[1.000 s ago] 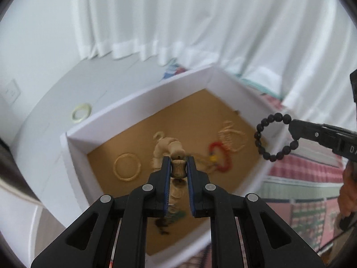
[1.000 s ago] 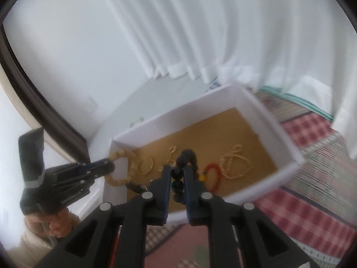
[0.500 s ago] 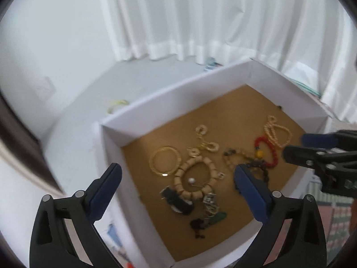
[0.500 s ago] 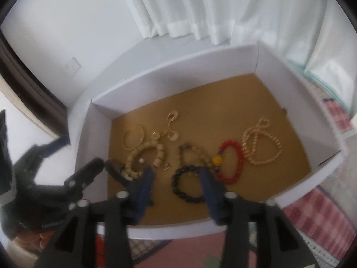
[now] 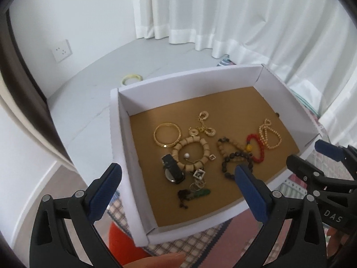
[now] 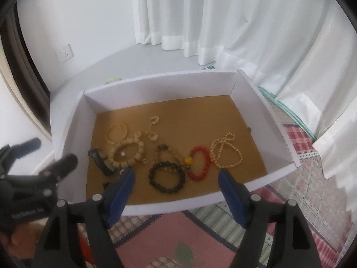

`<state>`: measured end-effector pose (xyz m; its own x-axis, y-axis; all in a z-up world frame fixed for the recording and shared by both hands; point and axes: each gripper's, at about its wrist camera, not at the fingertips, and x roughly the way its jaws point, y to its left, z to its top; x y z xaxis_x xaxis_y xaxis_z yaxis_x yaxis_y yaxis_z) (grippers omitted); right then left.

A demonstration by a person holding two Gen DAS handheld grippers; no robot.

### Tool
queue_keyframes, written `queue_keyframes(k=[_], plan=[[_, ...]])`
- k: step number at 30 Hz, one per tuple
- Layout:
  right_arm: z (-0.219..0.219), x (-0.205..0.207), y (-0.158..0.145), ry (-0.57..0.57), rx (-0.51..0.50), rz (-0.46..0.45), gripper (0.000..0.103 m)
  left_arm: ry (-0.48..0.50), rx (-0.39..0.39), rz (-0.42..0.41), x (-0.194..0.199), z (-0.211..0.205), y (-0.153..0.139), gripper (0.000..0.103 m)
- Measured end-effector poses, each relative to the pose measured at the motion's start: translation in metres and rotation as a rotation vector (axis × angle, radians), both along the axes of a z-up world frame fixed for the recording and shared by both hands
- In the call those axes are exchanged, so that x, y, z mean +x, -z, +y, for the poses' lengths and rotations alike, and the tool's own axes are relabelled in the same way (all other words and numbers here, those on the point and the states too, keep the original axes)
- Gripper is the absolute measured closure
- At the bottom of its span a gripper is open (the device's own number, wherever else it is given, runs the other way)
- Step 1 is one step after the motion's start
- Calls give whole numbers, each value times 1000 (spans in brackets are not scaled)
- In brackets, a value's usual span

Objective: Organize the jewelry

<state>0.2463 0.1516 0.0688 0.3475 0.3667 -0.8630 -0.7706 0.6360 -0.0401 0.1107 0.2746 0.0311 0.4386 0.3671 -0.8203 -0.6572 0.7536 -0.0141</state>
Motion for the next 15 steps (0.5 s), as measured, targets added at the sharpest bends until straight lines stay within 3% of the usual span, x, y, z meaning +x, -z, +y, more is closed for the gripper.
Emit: queue_keyframes(k=[15], plan=[[-2,-3,-12,-6,-37,-13,24,-4,6,9,0,-4,-15,2]])
